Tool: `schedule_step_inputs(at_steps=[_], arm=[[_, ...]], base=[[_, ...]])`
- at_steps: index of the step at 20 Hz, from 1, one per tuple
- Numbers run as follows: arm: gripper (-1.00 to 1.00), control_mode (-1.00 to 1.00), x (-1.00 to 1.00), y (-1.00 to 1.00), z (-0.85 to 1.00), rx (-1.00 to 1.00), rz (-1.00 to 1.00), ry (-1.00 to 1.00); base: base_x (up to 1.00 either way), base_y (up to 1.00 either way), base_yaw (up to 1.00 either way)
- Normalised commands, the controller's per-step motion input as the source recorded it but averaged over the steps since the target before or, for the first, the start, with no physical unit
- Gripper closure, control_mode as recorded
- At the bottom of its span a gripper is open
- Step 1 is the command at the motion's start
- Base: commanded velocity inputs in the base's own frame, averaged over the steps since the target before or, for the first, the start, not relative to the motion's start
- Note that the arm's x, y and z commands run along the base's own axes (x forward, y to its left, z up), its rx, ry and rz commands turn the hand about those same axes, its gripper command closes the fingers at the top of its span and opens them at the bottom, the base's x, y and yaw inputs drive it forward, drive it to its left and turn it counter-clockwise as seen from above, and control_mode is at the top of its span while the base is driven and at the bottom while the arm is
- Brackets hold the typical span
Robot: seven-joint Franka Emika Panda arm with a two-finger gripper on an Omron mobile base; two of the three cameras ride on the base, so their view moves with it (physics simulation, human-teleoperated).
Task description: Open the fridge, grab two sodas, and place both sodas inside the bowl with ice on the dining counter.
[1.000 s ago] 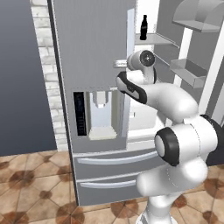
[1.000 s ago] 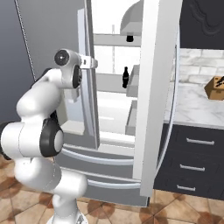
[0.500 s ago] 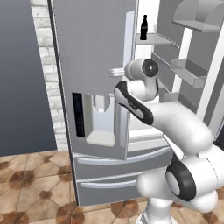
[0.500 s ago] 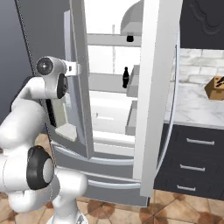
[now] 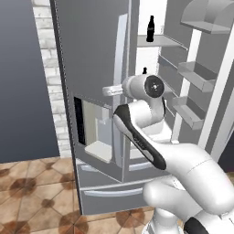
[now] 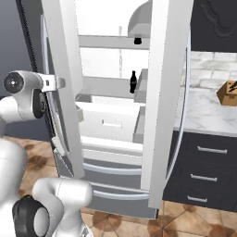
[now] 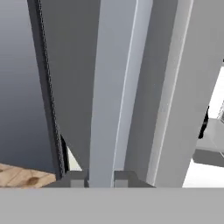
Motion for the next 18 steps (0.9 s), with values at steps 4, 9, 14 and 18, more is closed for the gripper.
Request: schedule_step_inputs(at_steps=[4,9,14,18], arm=[[-1.00,-1.00,-1.00,0.53,0.00,-0.03,0.03,0.08],[-1.00,-1.00,-0.86,0.01,0.03,0.00,0.00,0.03],[-1.00,-1.00,-0.56,-0.90,0.13,0.16,-0.01,0.03],[-1.00,-1.00,-0.25,-0.97,0.11,0.29,-0.07,0.11]], base=[[0.00,0.00,0.00],[0.00,0.00,0.00],[0.00,0.00,0.00],[0.00,0.00,0.00]])
